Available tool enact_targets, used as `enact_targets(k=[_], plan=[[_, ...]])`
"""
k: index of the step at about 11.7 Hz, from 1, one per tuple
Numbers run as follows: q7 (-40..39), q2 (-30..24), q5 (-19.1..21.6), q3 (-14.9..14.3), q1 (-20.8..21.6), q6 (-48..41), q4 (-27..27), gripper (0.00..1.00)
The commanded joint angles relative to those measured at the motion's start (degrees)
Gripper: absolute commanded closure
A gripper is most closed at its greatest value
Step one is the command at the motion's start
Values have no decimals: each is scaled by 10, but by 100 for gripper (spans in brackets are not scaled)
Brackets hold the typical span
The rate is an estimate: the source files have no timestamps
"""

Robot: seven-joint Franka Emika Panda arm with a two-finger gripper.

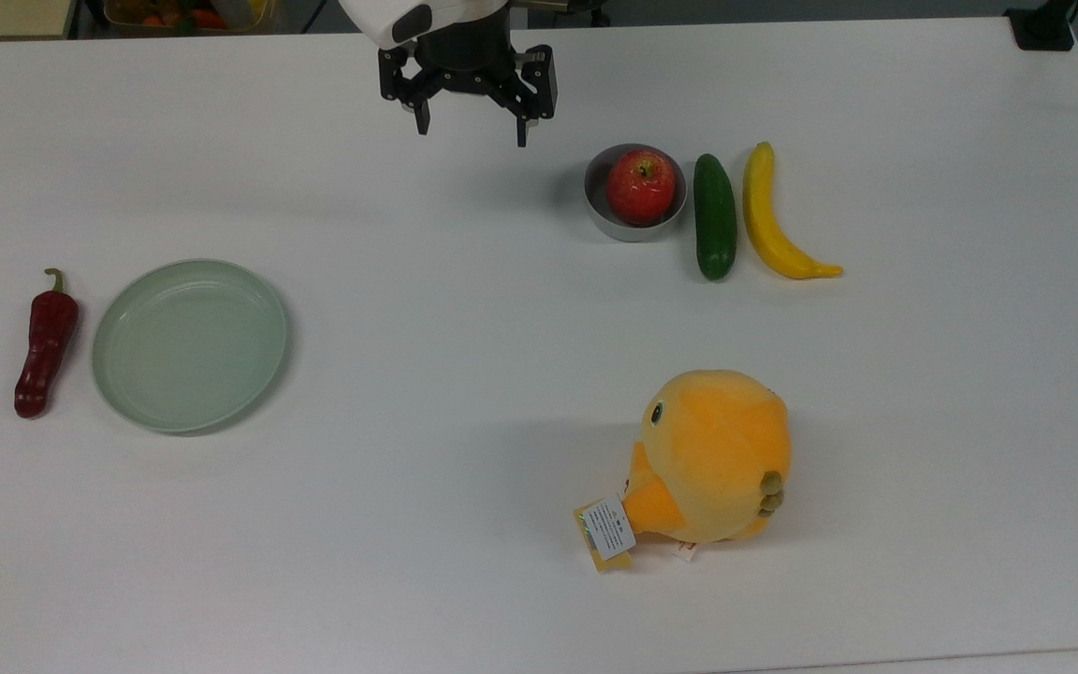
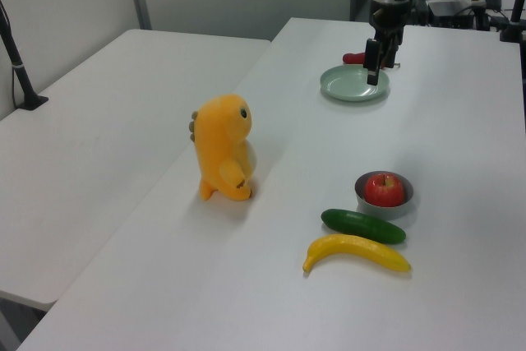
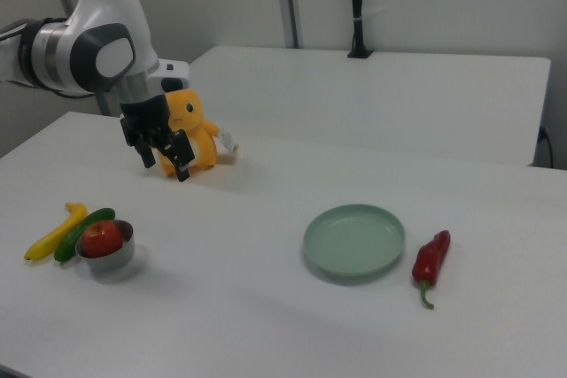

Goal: Red apple placed in the center of the desktop
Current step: 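Move the open gripper over the red apple in the grey bowl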

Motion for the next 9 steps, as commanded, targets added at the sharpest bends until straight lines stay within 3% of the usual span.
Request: enact_targets(k=[1, 6, 9], plan=[[-15, -15, 7, 5, -3, 6, -14, 0], [-15, -15, 7, 8, 1, 2, -15, 0], [-14, -13, 7, 43, -6, 2, -18, 0]])
